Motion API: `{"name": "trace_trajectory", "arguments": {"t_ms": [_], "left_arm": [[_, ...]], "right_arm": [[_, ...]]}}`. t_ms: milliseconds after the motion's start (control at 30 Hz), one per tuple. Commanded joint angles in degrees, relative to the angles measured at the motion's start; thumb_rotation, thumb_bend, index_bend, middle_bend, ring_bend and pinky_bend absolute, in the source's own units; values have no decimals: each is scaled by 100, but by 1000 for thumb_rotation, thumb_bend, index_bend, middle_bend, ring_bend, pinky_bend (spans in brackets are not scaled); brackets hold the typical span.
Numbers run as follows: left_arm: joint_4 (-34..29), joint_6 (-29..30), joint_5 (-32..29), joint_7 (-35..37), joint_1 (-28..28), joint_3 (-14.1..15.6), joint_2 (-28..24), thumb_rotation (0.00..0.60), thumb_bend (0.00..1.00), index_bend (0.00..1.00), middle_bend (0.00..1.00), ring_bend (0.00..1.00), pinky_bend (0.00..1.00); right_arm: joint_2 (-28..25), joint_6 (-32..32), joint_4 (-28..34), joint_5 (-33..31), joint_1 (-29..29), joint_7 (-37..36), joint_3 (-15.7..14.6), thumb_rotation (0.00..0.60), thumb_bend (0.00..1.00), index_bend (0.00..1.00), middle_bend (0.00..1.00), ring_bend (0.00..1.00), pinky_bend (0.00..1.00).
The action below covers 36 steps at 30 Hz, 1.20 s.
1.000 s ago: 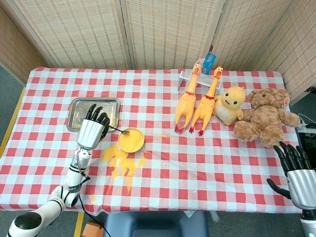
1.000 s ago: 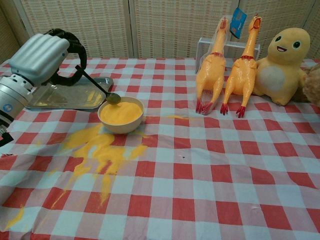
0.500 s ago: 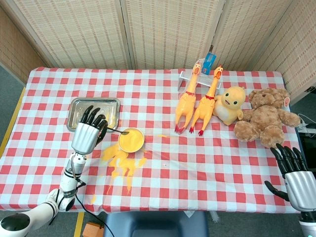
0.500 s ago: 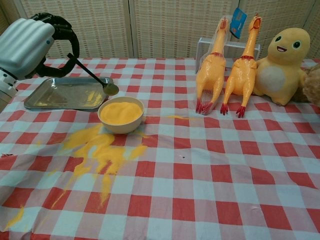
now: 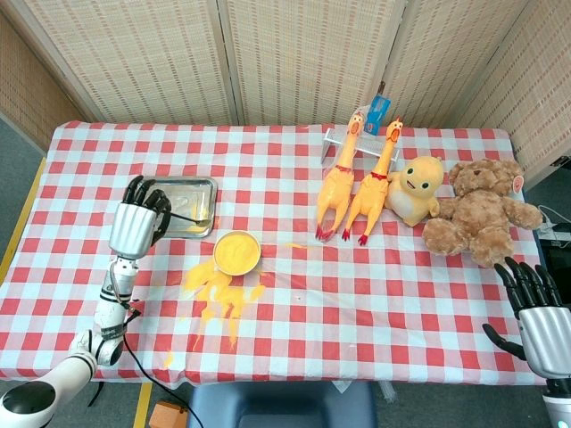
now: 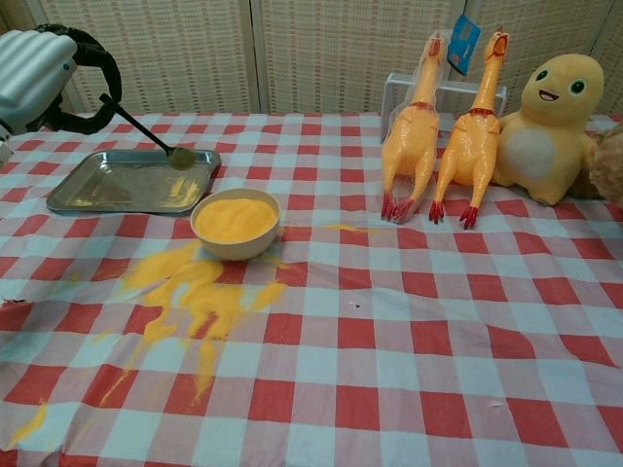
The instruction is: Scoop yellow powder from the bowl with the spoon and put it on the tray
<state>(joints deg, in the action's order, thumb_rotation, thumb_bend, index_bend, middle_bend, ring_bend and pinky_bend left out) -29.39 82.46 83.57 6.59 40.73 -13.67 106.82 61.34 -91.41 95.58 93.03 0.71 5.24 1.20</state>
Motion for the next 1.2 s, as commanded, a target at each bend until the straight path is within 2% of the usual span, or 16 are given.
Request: {"name": "trace_trajectory", "arguments": {"t_ms": [33, 233, 333, 500, 733, 1033, 1200], "left_arm": [[592, -491, -249, 373, 214, -165, 79, 600, 667, 883, 431, 205, 170], [1482, -1296, -459, 768, 400, -195, 269, 600, 668, 883, 434, 206, 169], [1725, -1564, -502, 936, 407, -168, 322, 600, 668, 883, 435, 207, 164], [2007, -1936, -532, 1077, 400, -91, 411, 600, 668, 882, 439, 207, 158], [2157, -2137, -567, 1166, 405, -33, 523, 600, 643, 879, 448, 210, 148], [2244, -2434, -613, 1072, 402, 26, 614, 600, 586, 680, 437, 210, 149], [2311, -2784, -739, 959, 479, -49, 571, 600, 584, 663, 436, 210, 151]], "right_arm": [[48, 68, -11, -84, -37, 78, 43, 600, 109, 0, 0, 0, 0], [175, 271, -59, -314, -136, 296, 133, 600, 109, 0, 0, 0, 0], [247, 274, -111, -406, -153, 469, 188, 600, 109, 0, 0, 0, 0], [274, 202, -93, -417, -124, 515, 199, 600, 109, 0, 0, 0, 0], [284, 175, -88, -397, -118, 531, 193, 600, 109, 0, 0, 0, 0], [212, 100, -49, -297, -77, 399, 143, 600, 109, 0, 0, 0, 0], [190, 106, -34, -284, -75, 367, 129, 600, 109, 0, 0, 0, 0]]}}
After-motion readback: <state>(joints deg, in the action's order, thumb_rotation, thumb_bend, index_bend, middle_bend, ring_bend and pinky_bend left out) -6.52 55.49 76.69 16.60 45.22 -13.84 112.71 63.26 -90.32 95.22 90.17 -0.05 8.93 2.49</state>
